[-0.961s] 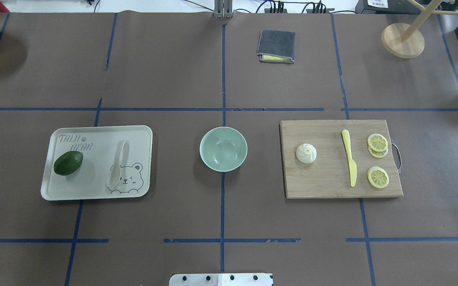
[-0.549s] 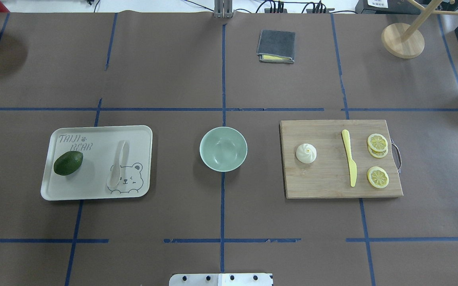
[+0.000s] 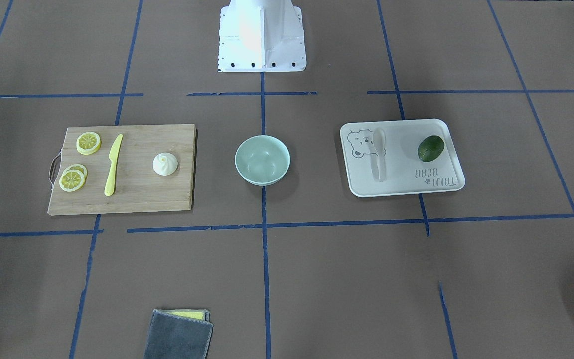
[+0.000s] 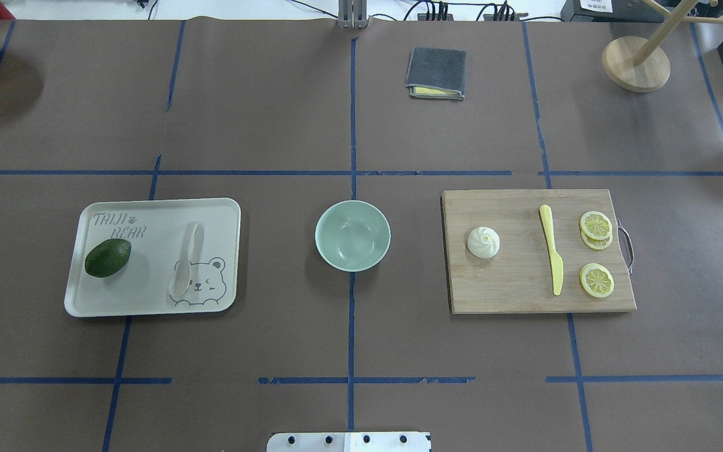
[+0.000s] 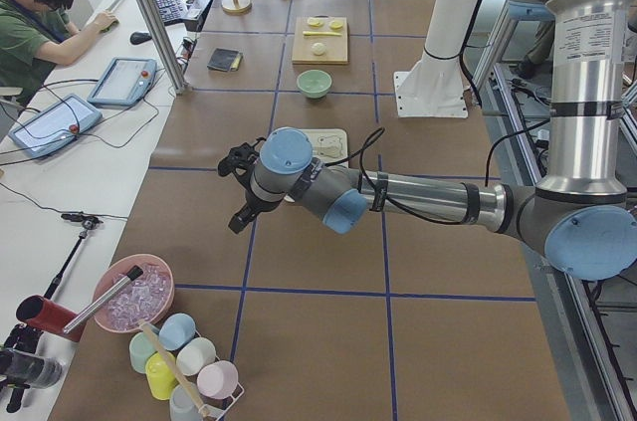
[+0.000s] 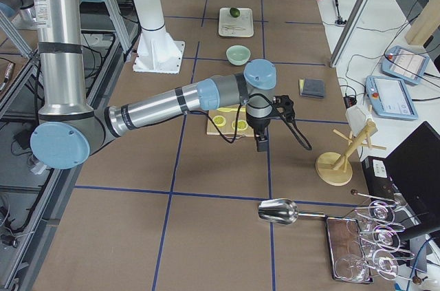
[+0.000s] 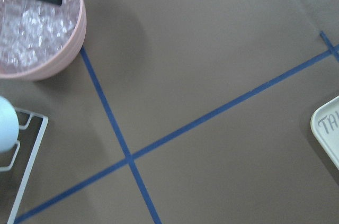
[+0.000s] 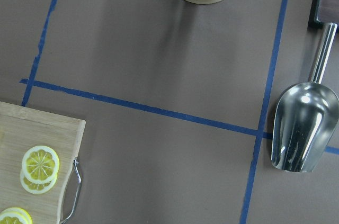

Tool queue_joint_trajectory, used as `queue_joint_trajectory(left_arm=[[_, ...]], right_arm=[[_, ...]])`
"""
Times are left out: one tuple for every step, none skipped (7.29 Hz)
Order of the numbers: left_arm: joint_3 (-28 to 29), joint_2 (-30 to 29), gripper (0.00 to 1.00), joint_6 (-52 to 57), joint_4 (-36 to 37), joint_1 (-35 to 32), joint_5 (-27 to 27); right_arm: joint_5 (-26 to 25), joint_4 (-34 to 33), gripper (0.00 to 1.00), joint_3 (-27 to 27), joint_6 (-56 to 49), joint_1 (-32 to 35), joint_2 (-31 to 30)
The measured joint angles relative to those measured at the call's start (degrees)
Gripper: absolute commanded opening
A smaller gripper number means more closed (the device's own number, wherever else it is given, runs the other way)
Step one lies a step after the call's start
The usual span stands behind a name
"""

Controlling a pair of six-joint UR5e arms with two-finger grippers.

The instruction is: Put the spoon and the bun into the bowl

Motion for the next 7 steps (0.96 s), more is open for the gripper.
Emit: queue_joint_trajectory(left_arm=[[0.9, -1.3, 1.00, -2.2, -5.9, 1.5, -0.3], [0.9, -3.1, 1.00, -8.9, -8.5, 3.9, -0.3], [0.6, -5.6, 1.00, -17.7, -9.5, 6.9, -0.1], [-0.2, -7.4, 1.00, -24.3, -9.9, 10.9, 1.9], [-1.9, -8.4, 1.00, -28.6, -9.9, 15.9, 7.0], [-3.6, -9.0, 1.00, -32.4, -8.8, 21.0, 11.8], [-4.5, -9.9, 1.00, -36.0, -6.4, 25.4, 14.6]], right_arm=[[0.0, 1.0, 1.00, -0.4, 0.8, -0.1, 0.4], [0.0, 1.5, 1.00, -0.5, 1.1, -0.1, 0.7], [0.0, 2.1, 1.00, -0.6, 1.3, -0.1, 0.7], [0.0, 2.9, 1.00, -0.8, 1.5, -0.1, 0.7], [0.1, 3.4, 1.00, -1.0, 2.4, -0.1, 0.7], [0.1, 3.6, 1.00, -1.1, 3.4, -0.2, 0.7], [0.1, 3.7, 1.00, -1.2, 3.9, -0.1, 0.7]])
